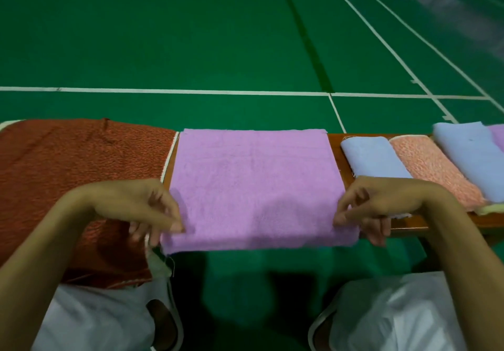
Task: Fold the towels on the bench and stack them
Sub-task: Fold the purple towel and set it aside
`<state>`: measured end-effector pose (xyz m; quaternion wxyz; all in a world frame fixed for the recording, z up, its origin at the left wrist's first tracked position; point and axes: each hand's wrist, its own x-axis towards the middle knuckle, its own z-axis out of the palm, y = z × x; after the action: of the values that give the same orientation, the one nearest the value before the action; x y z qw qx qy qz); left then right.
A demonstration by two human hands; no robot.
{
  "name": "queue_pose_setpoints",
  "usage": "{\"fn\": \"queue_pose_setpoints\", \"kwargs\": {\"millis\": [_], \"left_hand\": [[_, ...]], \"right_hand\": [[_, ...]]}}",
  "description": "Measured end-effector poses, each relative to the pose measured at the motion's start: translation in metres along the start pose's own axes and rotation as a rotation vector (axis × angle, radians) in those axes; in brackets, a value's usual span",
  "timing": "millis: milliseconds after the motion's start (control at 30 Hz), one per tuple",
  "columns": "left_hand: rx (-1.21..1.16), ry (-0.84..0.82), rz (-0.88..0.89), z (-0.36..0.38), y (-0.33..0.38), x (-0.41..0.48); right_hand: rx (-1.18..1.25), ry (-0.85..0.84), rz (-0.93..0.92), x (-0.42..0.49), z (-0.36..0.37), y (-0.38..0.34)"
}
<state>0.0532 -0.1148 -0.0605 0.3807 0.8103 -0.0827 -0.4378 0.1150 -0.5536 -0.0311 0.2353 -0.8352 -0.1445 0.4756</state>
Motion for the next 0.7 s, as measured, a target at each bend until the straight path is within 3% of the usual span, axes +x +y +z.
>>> {"fn": "queue_pose_setpoints", "kwargs": {"millis": [133,200,233,333,433,700], "left_hand": [[-0.189,0.764,0.207,0.018,0.017,0.030],[-0.016,0.986,0.279,0.030,0.024,0.055],[0.114,1.012,0.306,0.037,0.025,0.068],[0.418,0.965,0.305,0.053,0.027,0.100],[0.556,0.879,0.212,0.064,0.029,0.122],[0.646,0.900,0.000,0.054,0.006,0.126]], "right_hand": [[0.266,0.635,-0.198,0.025,0.012,-0.014],[0.177,0.995,-0.253,0.057,0.027,-0.027],[0.044,1.076,-0.251,0.073,0.037,-0.036],[-0.317,0.930,-0.261,0.115,0.069,-0.058],[-0.514,0.811,-0.341,0.145,0.089,-0.064],[-0.532,0.824,-0.114,0.142,0.071,-0.024]]}}
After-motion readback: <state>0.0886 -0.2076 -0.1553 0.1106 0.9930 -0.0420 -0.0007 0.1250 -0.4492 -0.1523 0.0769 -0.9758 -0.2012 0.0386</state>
